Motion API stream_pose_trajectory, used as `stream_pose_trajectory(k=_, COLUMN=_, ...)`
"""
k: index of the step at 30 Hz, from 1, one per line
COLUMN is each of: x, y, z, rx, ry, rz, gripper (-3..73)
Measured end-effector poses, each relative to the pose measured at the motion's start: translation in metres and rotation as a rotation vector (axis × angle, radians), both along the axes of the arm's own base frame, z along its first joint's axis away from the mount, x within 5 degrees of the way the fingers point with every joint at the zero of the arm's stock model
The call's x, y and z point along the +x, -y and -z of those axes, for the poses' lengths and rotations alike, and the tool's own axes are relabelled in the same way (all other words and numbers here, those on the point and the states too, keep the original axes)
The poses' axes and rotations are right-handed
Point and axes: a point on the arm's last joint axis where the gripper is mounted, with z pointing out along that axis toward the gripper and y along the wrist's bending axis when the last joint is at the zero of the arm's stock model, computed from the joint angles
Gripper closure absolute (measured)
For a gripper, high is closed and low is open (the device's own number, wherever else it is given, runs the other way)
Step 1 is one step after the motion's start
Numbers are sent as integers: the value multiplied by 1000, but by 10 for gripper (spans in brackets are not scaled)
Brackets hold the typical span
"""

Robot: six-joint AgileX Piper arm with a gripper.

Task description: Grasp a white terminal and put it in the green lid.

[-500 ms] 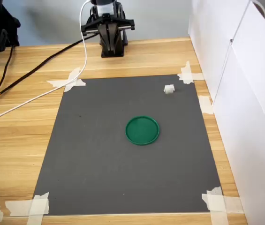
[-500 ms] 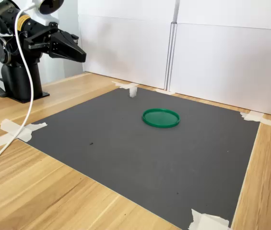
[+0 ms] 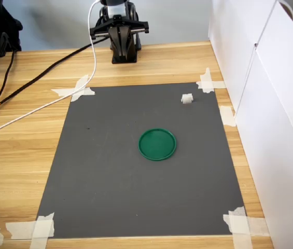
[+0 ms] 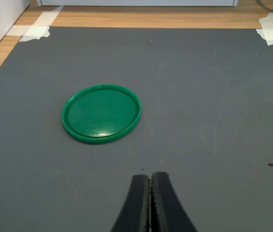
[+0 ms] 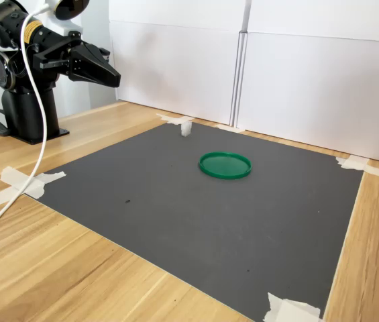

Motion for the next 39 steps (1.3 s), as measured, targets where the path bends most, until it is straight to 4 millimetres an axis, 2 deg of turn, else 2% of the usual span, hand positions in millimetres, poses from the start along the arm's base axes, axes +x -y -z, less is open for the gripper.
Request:
stream_pose_trajectory(k=10, x=12, y=0, z=5, rx=-8, ry=-176, rz=-5, gripper=717)
stream_pose_trajectory(k=18, x=29, y=-5, z=-40, rx=-12, ry=-261, rz=-53, gripper=717)
stream_pose_trajectory(k=26, x=52, y=-13, z=-79, rx=-40, ry=-472, rz=-166, gripper=717)
stream_pose_trajectory(k=29, x=60, y=-16, z=-88, rx=-98, ry=-552, rz=-239, gripper=717)
stream_pose_trajectory(k=39, x=87, y=-21, z=-119, rx=-326, ry=-646, rz=-479, gripper=717)
